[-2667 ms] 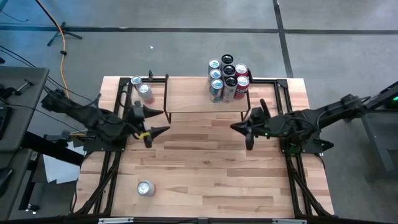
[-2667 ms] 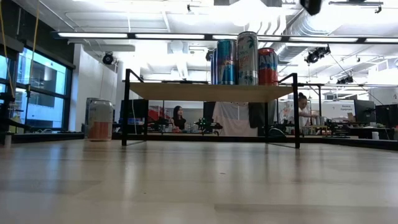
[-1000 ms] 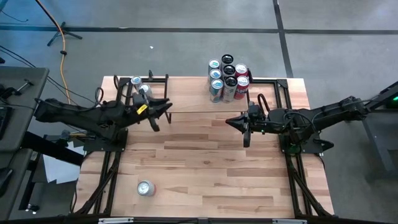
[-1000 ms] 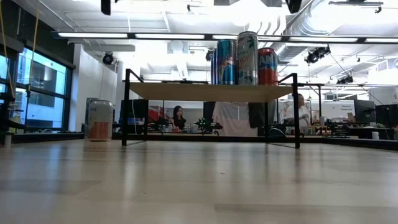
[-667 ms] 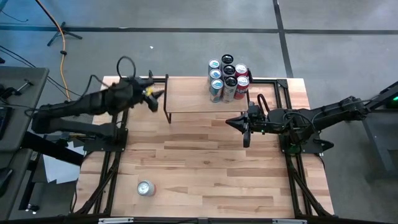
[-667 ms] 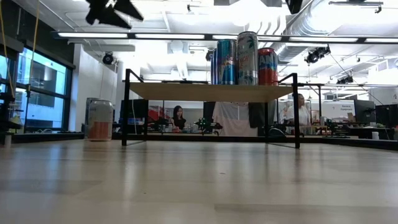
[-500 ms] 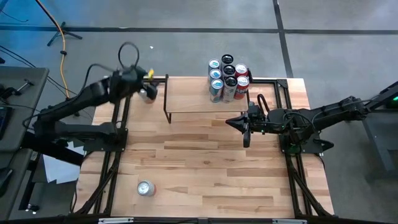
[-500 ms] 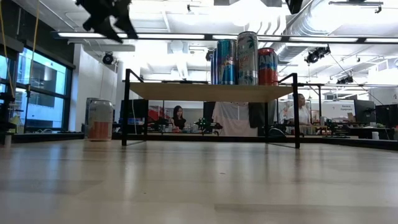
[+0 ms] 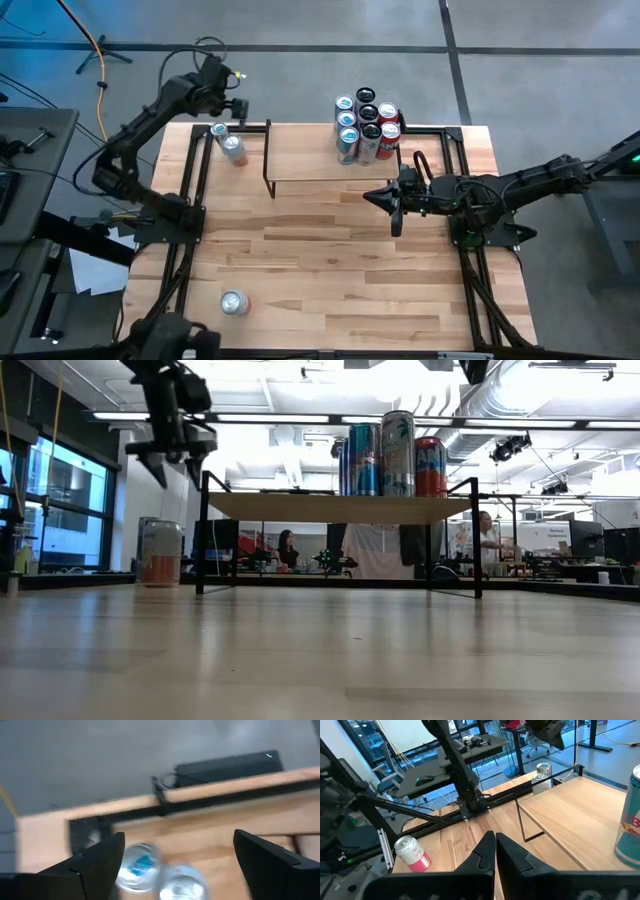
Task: Place canned beverage on shelf
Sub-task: Put the blue soda can on the shelf aligned with the blue soda can
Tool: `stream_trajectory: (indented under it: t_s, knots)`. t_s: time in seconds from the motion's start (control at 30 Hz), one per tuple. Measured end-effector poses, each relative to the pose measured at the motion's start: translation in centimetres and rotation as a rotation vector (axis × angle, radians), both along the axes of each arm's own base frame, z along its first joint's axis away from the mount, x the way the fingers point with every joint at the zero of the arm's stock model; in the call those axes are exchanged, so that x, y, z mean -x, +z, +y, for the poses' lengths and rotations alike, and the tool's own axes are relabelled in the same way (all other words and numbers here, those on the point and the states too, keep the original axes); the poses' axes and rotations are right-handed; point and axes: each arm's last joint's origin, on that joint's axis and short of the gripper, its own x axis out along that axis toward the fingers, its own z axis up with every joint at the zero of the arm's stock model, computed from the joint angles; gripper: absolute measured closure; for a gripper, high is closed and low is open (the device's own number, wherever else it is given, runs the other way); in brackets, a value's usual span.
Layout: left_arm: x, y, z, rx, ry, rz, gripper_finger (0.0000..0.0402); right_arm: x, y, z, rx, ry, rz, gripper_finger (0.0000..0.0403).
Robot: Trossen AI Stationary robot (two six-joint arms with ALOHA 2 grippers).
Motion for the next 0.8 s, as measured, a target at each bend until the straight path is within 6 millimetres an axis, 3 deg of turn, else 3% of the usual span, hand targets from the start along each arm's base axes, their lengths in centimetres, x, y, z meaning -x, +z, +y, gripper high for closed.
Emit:
stream_trajectory:
  t_s: [0.47,0.8]
  knots:
    - [-0.3,-4.0,2.4,0.151,0.177,0.086,0.0069,0.1,-0.5,0.0,0.002,0.004,0.056,0.0402]
    - [-0.6,-4.9,2.1,0.155,0.230,0.127,0.0069,0.4,-1.4,-0.1,0.002,-0.003,0.143,0.0402]
